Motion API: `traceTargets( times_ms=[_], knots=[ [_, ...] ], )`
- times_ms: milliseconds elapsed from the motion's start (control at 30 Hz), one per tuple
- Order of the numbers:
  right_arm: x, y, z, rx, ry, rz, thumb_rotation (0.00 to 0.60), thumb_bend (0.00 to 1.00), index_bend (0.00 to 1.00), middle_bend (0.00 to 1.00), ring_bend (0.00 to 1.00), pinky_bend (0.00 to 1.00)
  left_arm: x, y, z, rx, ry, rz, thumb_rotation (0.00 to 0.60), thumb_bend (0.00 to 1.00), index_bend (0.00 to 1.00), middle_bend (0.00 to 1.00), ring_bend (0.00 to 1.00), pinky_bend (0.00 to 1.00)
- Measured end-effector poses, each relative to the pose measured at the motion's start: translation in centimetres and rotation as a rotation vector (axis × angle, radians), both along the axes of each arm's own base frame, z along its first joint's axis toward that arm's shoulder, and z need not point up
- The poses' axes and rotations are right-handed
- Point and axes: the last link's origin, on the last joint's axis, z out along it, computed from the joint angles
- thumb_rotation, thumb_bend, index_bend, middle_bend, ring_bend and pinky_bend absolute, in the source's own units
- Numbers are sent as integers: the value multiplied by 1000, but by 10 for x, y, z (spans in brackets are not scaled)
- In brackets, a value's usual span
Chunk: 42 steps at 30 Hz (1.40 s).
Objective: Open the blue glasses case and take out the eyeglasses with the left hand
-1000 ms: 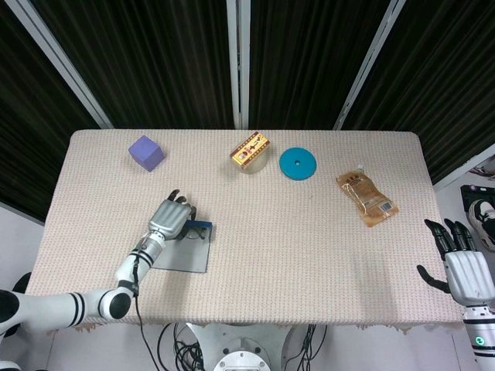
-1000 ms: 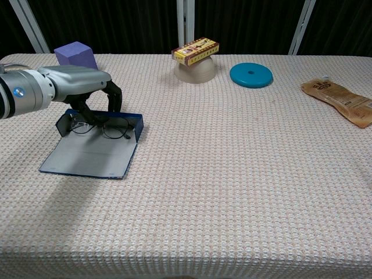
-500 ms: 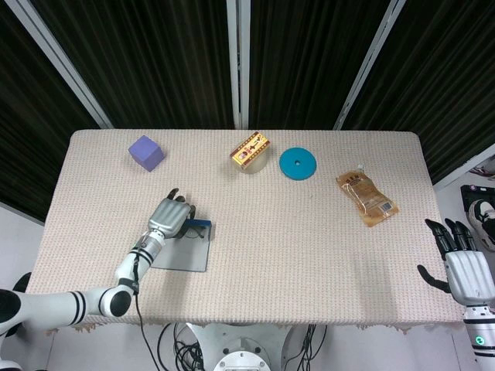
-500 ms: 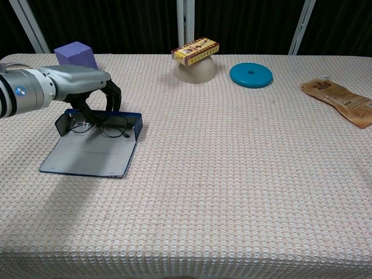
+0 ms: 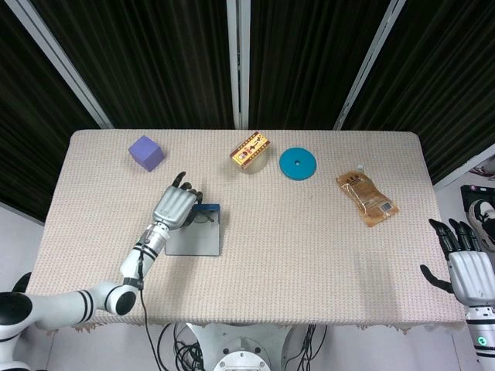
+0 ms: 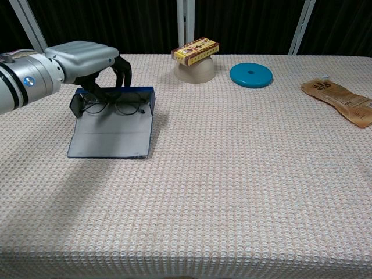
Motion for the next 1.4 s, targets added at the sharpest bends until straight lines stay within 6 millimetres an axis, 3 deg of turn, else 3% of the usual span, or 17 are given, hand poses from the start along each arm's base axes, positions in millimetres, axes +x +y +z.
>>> traceTargets(
  times_ms=[300,633,700,833,933,1100,1400],
  knots=[
    [-2,1,1,-5,1,-14,600,192,0,144,0,0,1,21,-11,153,53,-190,600,474,562,488,244,46],
    [-3,3,2,-12,3,-25,600,192,0,144,0,0,14,39,-28,173,122,-319,600,467,554,487,244,44],
    [-3,3,3,-12,5,-27,600,192,0,144,0,0,16,44,-31,159,134,-317,600,452,501,472,239,33],
    [-3,5,3,-13,5,-28,600,192,0,144,0,0,16,47,-36,101,112,-267,600,361,244,324,136,7],
    [-3,5,3,-12,4,-27,600,192,0,144,0,0,18,44,-37,56,61,-224,600,325,139,228,74,0],
    [-2,4,1,-7,4,-16,600,192,0,144,0,0,23,31,-31,-2,-43,-164,600,316,134,213,61,0],
    [3,-2,-2,12,3,14,600,192,0,144,0,0,22,-14,-10,-105,-144,-69,600,344,340,231,62,0]
  ],
)
